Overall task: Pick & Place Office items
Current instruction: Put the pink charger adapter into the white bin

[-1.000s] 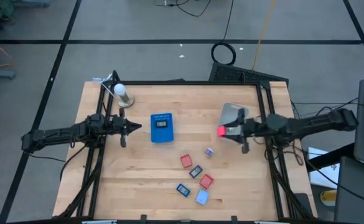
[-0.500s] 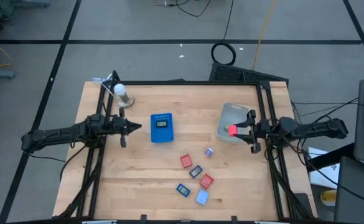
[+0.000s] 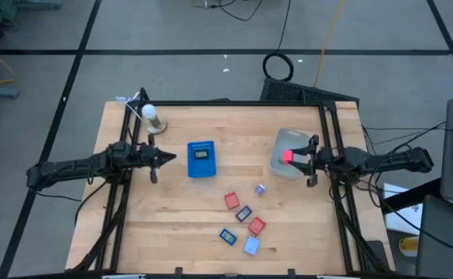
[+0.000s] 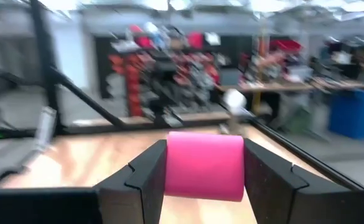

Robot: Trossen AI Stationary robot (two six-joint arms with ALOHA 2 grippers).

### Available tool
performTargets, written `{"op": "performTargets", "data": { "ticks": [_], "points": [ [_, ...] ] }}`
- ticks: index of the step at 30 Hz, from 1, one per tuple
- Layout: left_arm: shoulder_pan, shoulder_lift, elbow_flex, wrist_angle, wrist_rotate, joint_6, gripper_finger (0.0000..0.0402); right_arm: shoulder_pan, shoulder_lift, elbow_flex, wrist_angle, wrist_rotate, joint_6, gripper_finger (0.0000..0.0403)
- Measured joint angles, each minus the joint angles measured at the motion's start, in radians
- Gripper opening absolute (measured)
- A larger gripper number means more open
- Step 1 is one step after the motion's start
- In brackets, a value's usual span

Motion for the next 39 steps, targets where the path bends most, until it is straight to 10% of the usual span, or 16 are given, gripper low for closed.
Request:
{"op": "performTargets", "data": {
  "ticks": [12, 25, 39],
  "points": [
    [0.000, 0.000, 0.000, 0.000, -0.001, -0.002, 0.0017, -0.140, 0.377, 0.314, -0.546, 0.172, 0.197, 0.0166],
    [0.000, 0.000, 0.000, 0.000, -0.001, -0.002, 0.0017, -0.435, 0.739, 0.396, -0.620, -0.067, 0.189, 0.0166],
    [0.000, 0.000, 0.000, 0.000, -0.002, -0.001, 0.0017, -0.557, 0.972, 0.397, -0.614, -0.103, 0.149, 0.0166]
  ]
}}
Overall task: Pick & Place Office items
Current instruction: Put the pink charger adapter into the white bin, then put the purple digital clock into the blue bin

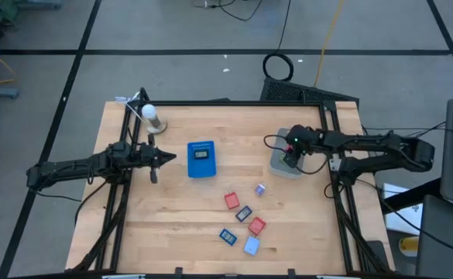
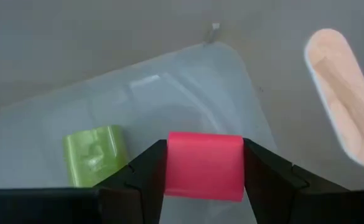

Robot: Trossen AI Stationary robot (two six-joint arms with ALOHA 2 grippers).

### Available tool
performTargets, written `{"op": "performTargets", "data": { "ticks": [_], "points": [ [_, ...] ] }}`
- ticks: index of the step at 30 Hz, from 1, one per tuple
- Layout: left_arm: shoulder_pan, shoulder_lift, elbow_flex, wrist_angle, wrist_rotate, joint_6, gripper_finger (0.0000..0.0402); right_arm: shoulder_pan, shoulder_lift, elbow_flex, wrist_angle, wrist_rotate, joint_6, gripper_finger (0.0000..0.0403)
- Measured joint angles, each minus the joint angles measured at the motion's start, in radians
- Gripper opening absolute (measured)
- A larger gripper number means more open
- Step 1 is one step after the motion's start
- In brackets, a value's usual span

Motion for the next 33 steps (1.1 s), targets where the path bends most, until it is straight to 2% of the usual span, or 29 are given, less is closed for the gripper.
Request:
{"op": "performTargets", "data": {
  "ticks": [3, 8, 11, 14, 17, 20, 24, 27, 33],
  "points": [
    [0.000, 0.000, 0.000, 0.000, 0.000, -0.001, 0.0017, 0.000, 0.014, 0.001, 0.018, 0.004, -0.014, 0.0178],
    [0.000, 0.000, 0.000, 0.000, 0.000, -0.003, 0.0017, 0.001, -0.006, -0.001, 0.040, 0.004, -0.019, 0.0261],
    [0.000, 0.000, 0.000, 0.000, 0.000, -0.003, 0.0017, 0.001, -0.046, -0.001, 0.039, 0.005, -0.026, 0.0295],
    [0.000, 0.000, 0.000, 0.000, 0.000, 0.000, 0.0017, 0.001, -0.106, -0.001, 0.039, 0.004, -0.041, 0.0311],
    [0.000, 0.000, 0.000, 0.000, 0.000, 0.000, 0.0017, 0.003, -0.188, -0.001, 0.039, -0.001, -0.055, 0.0310],
    [0.000, 0.000, 0.000, 0.000, 0.000, 0.000, 0.0017, 0.006, -0.296, -0.012, 0.101, -0.082, -0.094, 0.0283],
    [0.000, 0.000, 0.000, 0.000, 0.000, -0.001, 0.0017, 0.025, -0.468, -0.072, 0.272, -0.219, -0.130, 0.0216],
    [0.000, 0.000, 0.000, 0.000, 0.000, -0.001, 0.0017, 0.033, -0.594, -0.131, 0.354, -0.245, -0.115, 0.0156],
    [0.000, 0.000, 0.000, 0.000, 0.000, -0.003, 0.0017, 0.036, -0.794, -0.216, 0.360, -0.299, -0.104, 0.0024]
  ]
}}
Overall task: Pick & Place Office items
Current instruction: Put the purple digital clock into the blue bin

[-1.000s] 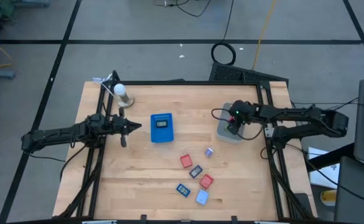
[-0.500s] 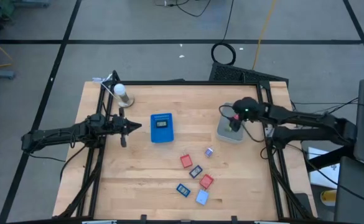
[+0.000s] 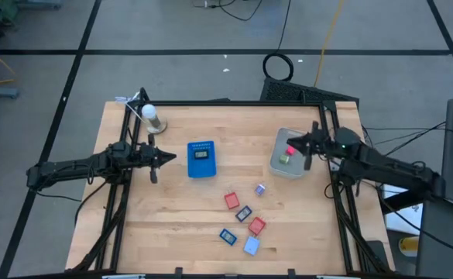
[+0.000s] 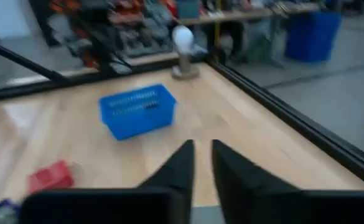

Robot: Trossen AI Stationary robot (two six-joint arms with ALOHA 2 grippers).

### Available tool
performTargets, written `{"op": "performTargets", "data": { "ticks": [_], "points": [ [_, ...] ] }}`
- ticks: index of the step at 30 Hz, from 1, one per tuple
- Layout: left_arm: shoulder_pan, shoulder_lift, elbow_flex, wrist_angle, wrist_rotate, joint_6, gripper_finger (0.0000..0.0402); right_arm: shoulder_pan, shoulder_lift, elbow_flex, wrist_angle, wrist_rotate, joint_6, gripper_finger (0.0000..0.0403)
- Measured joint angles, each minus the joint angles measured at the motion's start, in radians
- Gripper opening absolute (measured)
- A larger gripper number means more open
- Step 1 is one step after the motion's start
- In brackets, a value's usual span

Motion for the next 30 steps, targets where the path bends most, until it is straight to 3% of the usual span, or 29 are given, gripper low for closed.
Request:
{"op": "performTargets", "data": {
  "ticks": [5, 16, 21, 30],
  "points": [
    [0.000, 0.000, 0.000, 0.000, 0.000, -0.002, 0.0017, 0.000, -0.129, -0.078, 0.105, -0.140, 0.037, 0.0014],
    [0.000, 0.000, 0.000, 0.000, 0.000, -0.013, 0.0017, 0.000, -0.291, -0.182, 0.145, -0.153, 0.043, 0.0001],
    [0.000, 0.000, 0.000, 0.000, 0.000, -0.015, 0.0017, 0.000, -0.342, -0.237, 0.242, -0.196, 0.031, 0.0001],
    [0.000, 0.000, 0.000, 0.000, -0.003, -0.029, 0.0017, 0.000, -0.346, -0.247, 0.237, -0.198, 0.007, 0.0001]
  ]
}}
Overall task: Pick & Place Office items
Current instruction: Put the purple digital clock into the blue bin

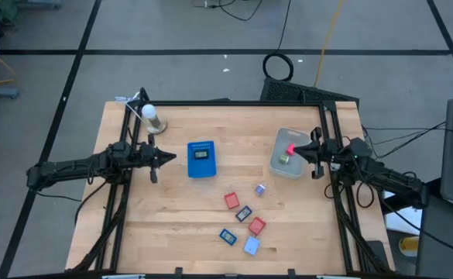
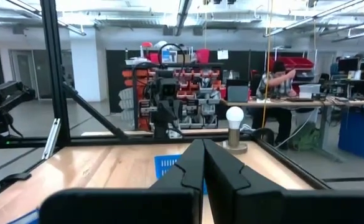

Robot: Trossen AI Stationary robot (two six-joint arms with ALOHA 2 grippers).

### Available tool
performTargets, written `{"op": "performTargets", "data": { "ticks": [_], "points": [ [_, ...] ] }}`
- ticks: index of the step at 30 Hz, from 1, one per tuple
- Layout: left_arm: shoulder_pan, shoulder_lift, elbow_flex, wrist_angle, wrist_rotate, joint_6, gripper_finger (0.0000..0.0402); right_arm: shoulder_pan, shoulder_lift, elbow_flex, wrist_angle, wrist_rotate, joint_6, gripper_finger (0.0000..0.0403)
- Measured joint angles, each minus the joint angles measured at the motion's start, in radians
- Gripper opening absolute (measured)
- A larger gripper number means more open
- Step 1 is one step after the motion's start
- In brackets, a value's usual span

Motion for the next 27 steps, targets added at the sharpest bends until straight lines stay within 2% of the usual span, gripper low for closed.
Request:
{"op": "performTargets", "data": {
  "ticks": [9, 14, 17, 22, 27],
  "points": [
    [0.000, 0.000, 0.000, 0.000, -0.003, -0.057, 0.0017, 0.000, 0.001, -0.002, -0.127, 0.015, -0.035, 0.0001],
    [-0.003, 0.004, 0.001, -0.001, -0.074, -0.111, 0.0017, 0.000, 0.000, -0.011, -0.150, 0.163, -0.029, 0.0001],
    [-0.030, 0.057, 0.009, -0.001, -0.092, -0.141, 0.0017, -0.001, 0.000, -0.011, -0.150, 0.166, -0.028, 0.0001],
    [-0.127, 0.265, 0.095, 0.012, -0.156, -0.142, 0.0017, 0.000, 0.000, -0.011, -0.150, 0.165, -0.027, 0.0001],
    [-0.234, 0.631, 0.289, 0.013, -0.231, -0.164, 0.0016, 0.000, 0.000, -0.011, -0.139, 0.163, -0.003, 0.0001]
  ]
}}
